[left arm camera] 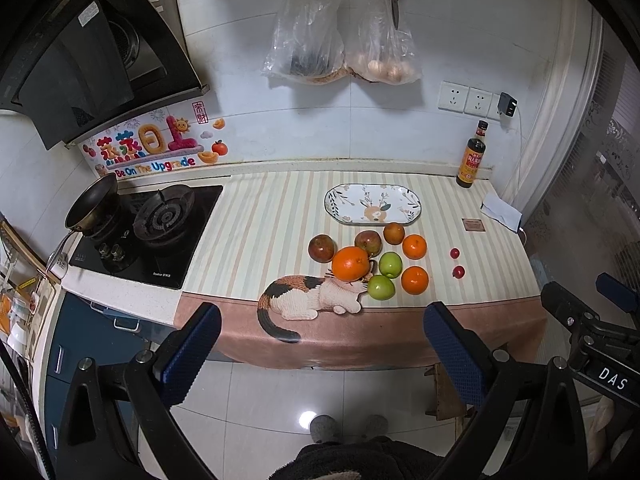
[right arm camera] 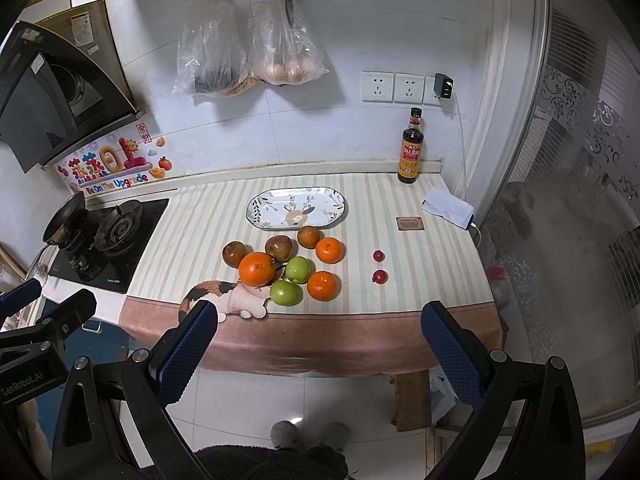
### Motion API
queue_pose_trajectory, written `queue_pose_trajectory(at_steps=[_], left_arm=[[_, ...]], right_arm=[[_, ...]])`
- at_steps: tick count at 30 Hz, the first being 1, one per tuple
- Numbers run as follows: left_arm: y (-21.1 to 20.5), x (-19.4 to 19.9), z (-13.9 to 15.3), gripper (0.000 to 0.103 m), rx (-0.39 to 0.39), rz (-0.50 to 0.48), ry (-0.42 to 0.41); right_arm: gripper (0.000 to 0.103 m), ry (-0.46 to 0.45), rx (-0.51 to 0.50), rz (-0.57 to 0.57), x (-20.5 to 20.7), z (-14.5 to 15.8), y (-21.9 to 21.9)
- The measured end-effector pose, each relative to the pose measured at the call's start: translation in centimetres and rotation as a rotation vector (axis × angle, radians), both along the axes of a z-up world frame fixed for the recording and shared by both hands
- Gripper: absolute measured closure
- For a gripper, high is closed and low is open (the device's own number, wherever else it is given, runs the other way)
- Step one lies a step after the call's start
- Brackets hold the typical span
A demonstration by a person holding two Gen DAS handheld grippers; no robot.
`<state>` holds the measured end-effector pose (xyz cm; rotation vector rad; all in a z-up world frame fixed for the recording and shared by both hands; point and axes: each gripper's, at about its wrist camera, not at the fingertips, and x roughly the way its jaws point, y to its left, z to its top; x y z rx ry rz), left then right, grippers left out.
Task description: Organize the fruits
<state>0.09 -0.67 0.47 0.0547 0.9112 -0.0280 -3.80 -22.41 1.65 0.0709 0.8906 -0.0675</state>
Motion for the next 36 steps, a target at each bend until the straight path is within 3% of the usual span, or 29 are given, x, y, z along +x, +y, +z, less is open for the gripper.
queue_pose_trajectory(at_steps=[17, 22, 29, 36], left_arm=[[0.5, -0.3, 0.2, 0.000, -0.010, -0.010, 0.011], [1.7, 1.2, -0.4, 0.000, -0.008, 0.010, -0.039], [5.0, 6.0, -4.1, 0.000, 0.045, 0.060, -0.078], [5.8, 11.9, -9.9, 0.000, 0.087, 0.034, 0.037]], right_arm=[[0.000, 0.013, 0.037, -0.006, -0.1, 0.1, 0.3], [0.000, -0.008, 0.087, -0.039, 0.9, -0.7, 0.5], [0.000, -0.017, 0.127, -0.120, 4.7, -4.7, 1.6], [0.000, 0.106, 0.190, -0.161, 10.3, -11.6, 1.6]])
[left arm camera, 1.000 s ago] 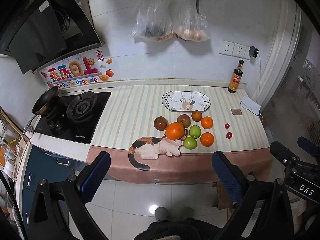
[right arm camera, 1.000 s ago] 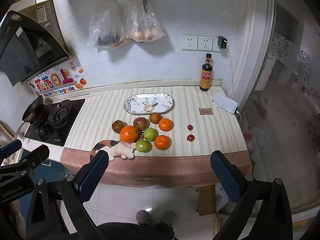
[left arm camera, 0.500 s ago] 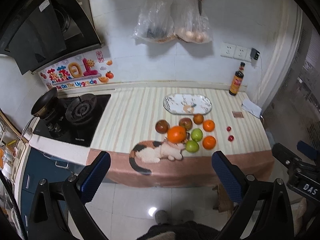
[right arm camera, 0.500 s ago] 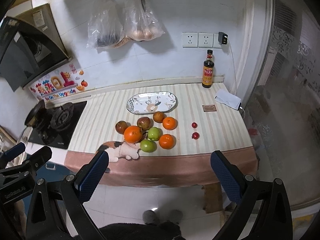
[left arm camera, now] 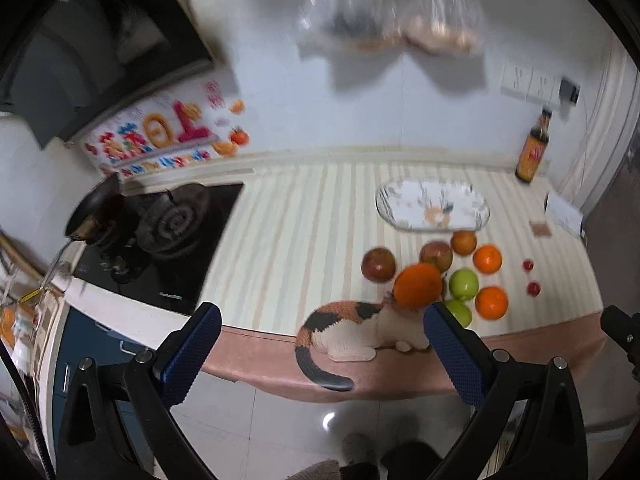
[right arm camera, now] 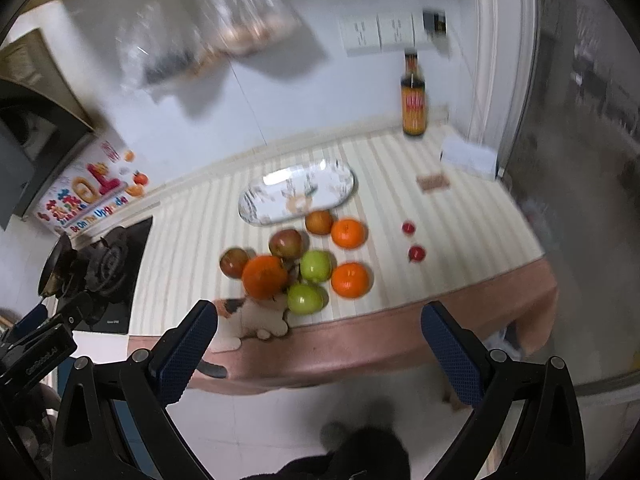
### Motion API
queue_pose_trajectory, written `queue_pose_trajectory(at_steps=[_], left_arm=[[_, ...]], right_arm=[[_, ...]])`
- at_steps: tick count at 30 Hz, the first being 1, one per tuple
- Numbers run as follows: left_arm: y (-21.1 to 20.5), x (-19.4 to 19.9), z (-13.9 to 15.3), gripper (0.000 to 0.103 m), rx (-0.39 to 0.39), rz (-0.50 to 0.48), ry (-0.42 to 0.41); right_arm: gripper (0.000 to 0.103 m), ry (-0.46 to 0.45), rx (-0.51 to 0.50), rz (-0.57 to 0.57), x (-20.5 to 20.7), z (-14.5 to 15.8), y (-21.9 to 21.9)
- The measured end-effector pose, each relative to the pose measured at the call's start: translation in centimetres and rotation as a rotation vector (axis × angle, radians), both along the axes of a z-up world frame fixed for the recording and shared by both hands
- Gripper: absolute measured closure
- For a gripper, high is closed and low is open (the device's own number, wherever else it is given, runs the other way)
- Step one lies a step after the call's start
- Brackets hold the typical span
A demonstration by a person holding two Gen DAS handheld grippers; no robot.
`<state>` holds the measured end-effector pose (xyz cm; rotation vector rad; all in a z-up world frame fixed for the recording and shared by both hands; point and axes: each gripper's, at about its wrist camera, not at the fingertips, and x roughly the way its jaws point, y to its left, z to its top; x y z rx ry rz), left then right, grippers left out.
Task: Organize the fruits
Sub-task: 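Grasp the large orange with the left tool while the right tool grasps a mandarin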
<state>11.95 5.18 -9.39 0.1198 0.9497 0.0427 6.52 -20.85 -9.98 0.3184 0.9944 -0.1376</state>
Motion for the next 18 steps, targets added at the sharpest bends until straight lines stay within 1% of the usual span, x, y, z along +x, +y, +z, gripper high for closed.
queue_pose_trajectory(at_steps=[2, 3, 5, 7, 9, 10, 14, 15, 16, 18], left_arm=[[-0.7, 1.6, -2.1, 0.000, 0.019, -0.046, 0.048], [-1.4, 2.7, -3.5, 0.000, 0.043, -0.089, 0.081], [-2.8, 4.2, -5.3, 0.000, 0.099, -0.148, 0.115], [-4.7, 6.1, -7.6, 0.000, 0.165, -0.223, 0.150], [-6.3, 7.7, -9.6, 0.000, 0.216, -0.287, 0.178], [-7.5, 8.8, -11.0, 0.000, 0.248, -0.328, 0.203], [-10.7, 11.6, -14.7, 0.000, 0.302, -0.437, 0.279], [-11.7, 12.3, -15.8, 0.000, 0.319, -0.479, 0.302], [-12.5, 12.8, -16.5, 0.000, 0.333, -0.511, 0.314], [-14.0, 13.8, -18.0, 0.000, 0.369, -0.576, 0.340]], right_arm=[[0.000, 0.054, 0.030, -0.005, 1.9, -2.7, -0.7], [0.000, 0.065, 0.039, -0.005, 2.5, -3.5, -0.9], [0.000, 0.100, 0.067, -0.004, 4.2, -6.0, -1.8], [0.002, 0.128, 0.073, 0.001, 5.6, -8.2, -2.6], [0.002, 0.170, 0.104, 0.000, 7.6, -11.0, -3.8], [0.002, 0.191, 0.123, -0.002, 8.3, -12.0, -4.3], [0.002, 0.276, 0.185, -0.012, 11.4, -16.8, -6.3], [0.002, 0.296, 0.199, -0.016, 11.9, -17.8, -6.7], [0.002, 0.312, 0.208, -0.019, 12.3, -18.4, -6.8], [0.002, 0.354, 0.239, -0.028, 13.5, -20.9, -7.7]])
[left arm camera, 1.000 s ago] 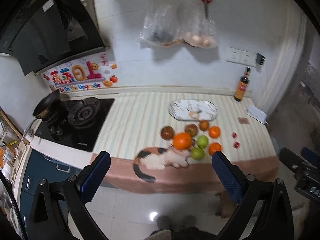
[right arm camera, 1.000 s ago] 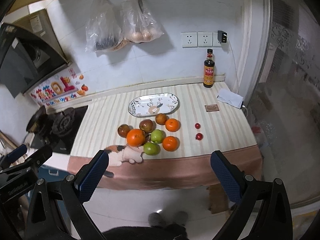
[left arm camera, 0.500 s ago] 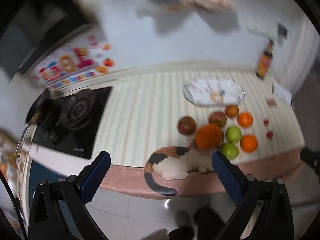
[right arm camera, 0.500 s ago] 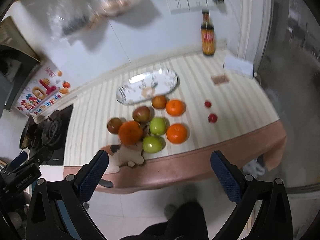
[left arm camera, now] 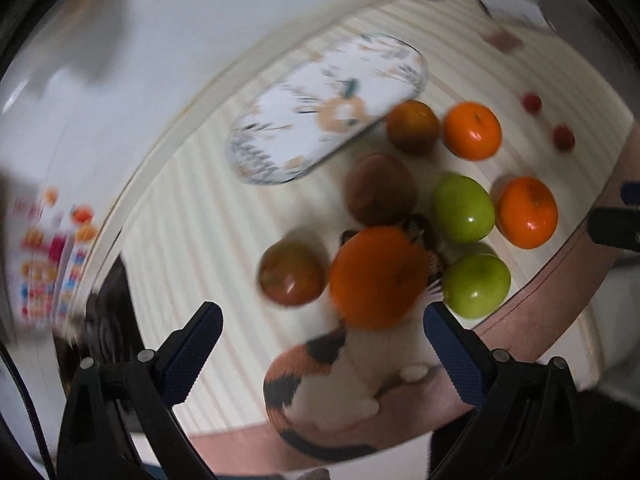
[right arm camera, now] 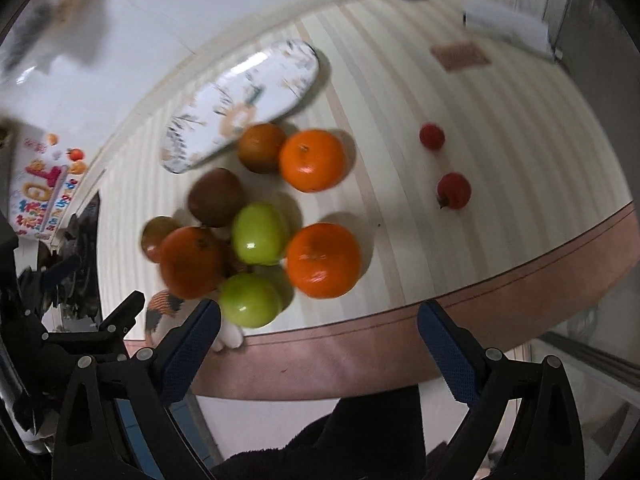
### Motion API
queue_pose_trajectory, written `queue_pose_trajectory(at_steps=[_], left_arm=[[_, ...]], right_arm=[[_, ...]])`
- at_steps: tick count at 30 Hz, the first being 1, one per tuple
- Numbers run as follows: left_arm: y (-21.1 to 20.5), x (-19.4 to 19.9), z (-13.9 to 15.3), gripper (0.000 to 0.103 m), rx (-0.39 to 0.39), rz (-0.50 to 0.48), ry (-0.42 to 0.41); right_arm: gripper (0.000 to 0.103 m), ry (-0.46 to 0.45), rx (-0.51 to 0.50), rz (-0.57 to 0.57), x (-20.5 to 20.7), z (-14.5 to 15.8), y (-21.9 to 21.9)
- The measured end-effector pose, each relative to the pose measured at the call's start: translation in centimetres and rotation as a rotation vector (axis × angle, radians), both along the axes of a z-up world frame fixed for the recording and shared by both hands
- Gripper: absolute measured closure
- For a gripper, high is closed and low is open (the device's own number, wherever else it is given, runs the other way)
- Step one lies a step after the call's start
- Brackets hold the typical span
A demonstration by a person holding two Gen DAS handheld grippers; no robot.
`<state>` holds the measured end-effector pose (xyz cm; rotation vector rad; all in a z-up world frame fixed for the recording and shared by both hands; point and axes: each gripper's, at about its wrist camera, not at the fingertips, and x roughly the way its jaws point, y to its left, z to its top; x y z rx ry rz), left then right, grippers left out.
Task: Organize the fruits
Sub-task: 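Grasp the large orange with the left tool while the right tool grasps a mandarin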
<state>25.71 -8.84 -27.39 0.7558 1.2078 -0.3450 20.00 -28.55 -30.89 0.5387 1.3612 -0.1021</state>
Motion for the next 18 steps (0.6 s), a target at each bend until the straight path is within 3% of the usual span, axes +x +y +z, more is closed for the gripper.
queue_pose_trajectory(at_steps=[5, 10, 12, 16, 18], left_arm=[[-2.7, 1.3, -4.0, 0.000, 0.091, -0.143, 0.092], [-3.5, 1.8, -6.7, 0.002, 0.124, -0.222, 0.167], [-3.6, 2.1, -7.3, 0.027, 0.087, -0.224, 0.213], [-3.3, 2.6, -7.0, 0.028, 0.023, -0.188, 0.206], [-2.5, 3.2, -6.8, 0.029, -0.016, -0.112, 0.220]], right_arm=[[0.002, 0.069, 0.055, -0.007, 1.5, -3.6, -0.5], [0.003, 0.105, 0.070, 0.012, 2.6, -5.6, 0.1], [0.006, 0.108, 0.074, 0.025, 3.1, -6.1, 0.4], [0.023, 0.124, 0.061, 0.060, 3.9, -7.0, 1.4], [0.033, 0.121, 0.060, 0.078, 4.2, -7.2, 1.9]])
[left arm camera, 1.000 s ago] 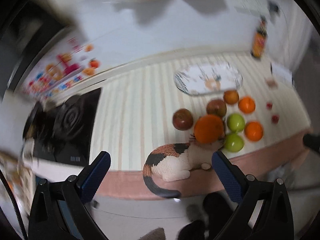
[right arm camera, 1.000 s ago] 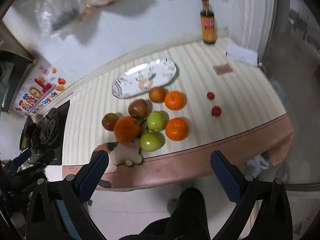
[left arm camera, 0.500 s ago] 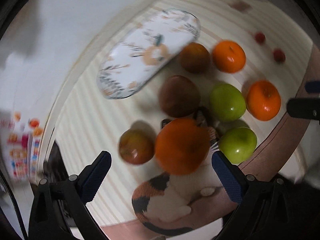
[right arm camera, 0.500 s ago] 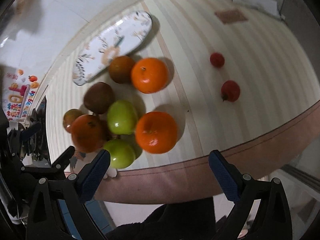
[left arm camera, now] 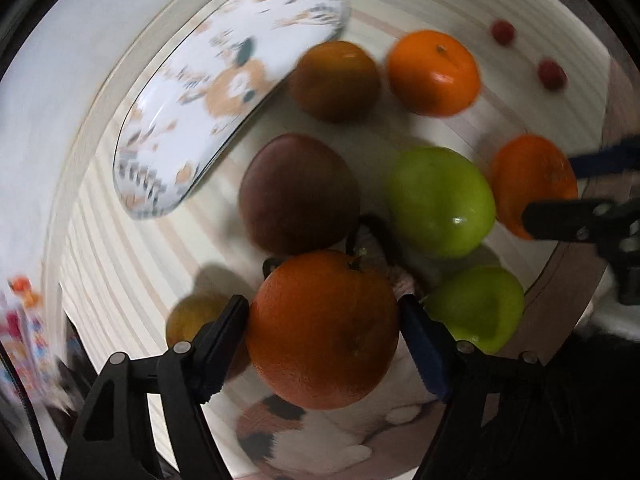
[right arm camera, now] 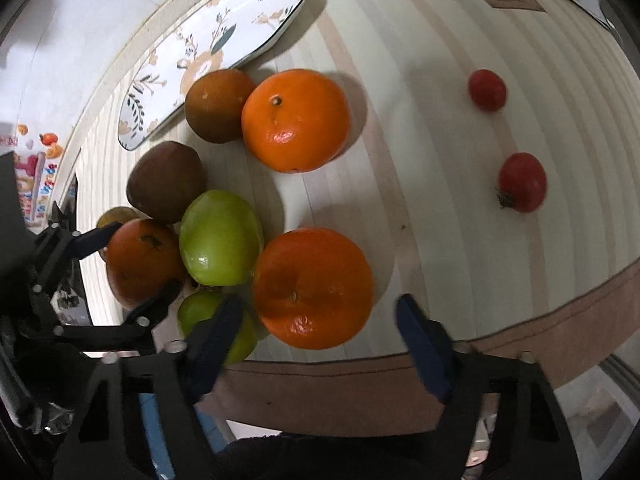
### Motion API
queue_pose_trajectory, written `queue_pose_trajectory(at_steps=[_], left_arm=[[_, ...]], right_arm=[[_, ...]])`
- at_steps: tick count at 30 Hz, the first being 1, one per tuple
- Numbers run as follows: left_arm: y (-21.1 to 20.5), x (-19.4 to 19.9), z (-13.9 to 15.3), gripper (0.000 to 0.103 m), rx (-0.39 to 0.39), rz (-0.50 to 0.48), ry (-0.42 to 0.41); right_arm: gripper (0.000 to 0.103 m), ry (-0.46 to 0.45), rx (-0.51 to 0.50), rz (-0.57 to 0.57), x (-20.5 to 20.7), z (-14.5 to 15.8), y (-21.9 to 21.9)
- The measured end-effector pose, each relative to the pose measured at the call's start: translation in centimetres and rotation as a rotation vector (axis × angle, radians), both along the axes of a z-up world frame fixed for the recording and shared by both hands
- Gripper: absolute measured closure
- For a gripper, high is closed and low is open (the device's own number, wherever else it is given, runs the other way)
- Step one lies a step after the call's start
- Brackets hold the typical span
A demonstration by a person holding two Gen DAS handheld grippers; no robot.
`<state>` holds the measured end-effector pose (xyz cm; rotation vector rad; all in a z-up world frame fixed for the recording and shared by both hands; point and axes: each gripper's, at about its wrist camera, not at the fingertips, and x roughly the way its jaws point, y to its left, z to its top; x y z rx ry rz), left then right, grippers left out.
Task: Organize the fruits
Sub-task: 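Grasp the large orange with the left tool while the right tool grasps a mandarin, then carry both oranges onto the floral plate and open both tools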
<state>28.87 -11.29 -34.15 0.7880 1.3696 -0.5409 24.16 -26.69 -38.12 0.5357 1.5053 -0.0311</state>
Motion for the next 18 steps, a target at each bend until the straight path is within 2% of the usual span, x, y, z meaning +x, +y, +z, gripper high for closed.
queue_pose_trajectory(at_steps=[1, 4, 7, 10, 12, 15, 18], left_arm=[[0.6, 0.3, 0.2, 0.029, -0.016, 0.049, 0.014], [3.0, 1.3, 0.7, 0.029, -0.055, 0.231, 0.080], [5.1, 2.2, 0.8, 0.028, -0.119, 0.363, 0.118], [5.6, 2.8, 0.8, 0.026, -0.144, 0.384, 0.122], [5.4, 3.0, 0.7, 0.026, -0.141, 0.364, 0.110], [4.4, 3.2, 0.6, 0.026, -0.126, 0.307, 0.083], [3.5, 3.1, 0.0, 0.026, -0.072, 0.240, 0.053]], right_arm=[[0.038, -0.006, -0.001, 0.004, 0.1, 0.1, 0.2], [0.038, 0.001, -0.050, 0.046, 0.4, 0.4, 1.1], [0.038, -0.009, -0.070, 0.054, 0.5, 0.7, 1.4], [0.036, -0.002, -0.057, 0.035, 1.1, 0.6, 1.2], [0.036, 0.009, -0.050, 0.024, 1.4, 0.4, 1.1], [0.035, 0.016, -0.027, 0.013, 1.1, -0.2, 0.7], [0.036, 0.026, 0.005, -0.005, 0.8, -0.9, 0.9]])
